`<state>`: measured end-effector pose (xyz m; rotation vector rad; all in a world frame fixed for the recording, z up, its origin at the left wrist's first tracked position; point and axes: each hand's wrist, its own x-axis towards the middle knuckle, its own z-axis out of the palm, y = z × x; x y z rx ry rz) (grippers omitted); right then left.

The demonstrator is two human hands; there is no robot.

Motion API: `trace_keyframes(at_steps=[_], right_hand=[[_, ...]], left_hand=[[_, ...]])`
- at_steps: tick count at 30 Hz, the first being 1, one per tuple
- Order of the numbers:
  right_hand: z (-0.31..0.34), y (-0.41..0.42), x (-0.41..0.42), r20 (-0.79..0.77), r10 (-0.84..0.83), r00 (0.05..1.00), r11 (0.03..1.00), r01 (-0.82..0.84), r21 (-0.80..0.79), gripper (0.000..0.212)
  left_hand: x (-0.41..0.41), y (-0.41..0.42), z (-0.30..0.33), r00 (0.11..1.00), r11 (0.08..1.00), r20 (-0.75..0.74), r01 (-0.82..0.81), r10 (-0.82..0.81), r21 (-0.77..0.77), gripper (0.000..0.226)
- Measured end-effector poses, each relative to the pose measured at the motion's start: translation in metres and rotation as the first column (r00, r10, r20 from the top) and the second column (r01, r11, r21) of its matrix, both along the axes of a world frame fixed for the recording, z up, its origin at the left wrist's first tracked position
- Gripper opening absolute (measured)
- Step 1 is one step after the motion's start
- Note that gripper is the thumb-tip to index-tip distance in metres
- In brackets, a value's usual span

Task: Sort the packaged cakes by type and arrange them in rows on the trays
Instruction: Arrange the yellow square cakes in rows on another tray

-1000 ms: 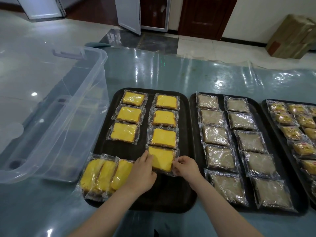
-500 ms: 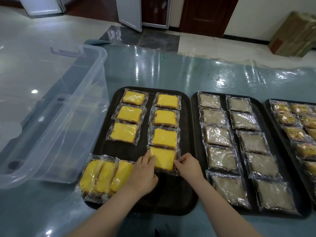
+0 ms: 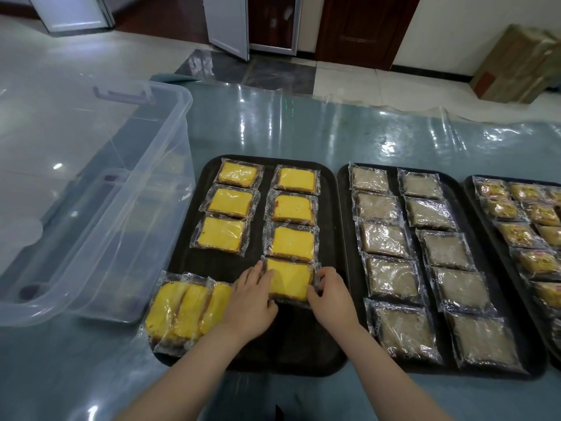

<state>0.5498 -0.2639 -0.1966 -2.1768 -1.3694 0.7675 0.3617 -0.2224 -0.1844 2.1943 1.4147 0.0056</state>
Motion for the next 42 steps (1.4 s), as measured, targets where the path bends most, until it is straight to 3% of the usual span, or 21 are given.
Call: trace_keyframes(at_steps=[5,12,23,36,42], right_hand=[[0.006,-0.004,-0.014,-0.019,0.058,0.998,0.998,-0.057,0.026,0.03],[0.01,-0.013,-0.042,-0.07,0.105,0.992,0.994,-0.103,0.025,0.022],[0.008,-0.023,-0.096,-0.187,0.162,0.969,0.978,-0.182,-0.1,0.006],[-0.007,-0.035,-0.133,-0.286,0.042,0.957,0.966,-0.112,-0.233,0.038],[-0.01,-0.035,-0.14,-0.255,0.061,0.965,0.97,-0.118,-0.213,0.034]], left_hand=[[-0.015,0.006,0.004,0.998,0.999,0.045,-0.037,0.036,0.039,0.067],[-0.05,0.017,0.005,0.997,0.995,-0.005,-0.08,0.08,0.054,0.062],[-0.091,0.015,0.004,0.996,0.997,-0.079,-0.032,0.038,0.076,0.059],[-0.107,0.007,0.004,0.993,0.97,-0.098,0.08,-0.059,0.228,0.052],[-0.113,-0.001,0.009,0.999,0.982,0.012,0.041,-0.044,0.186,0.052]])
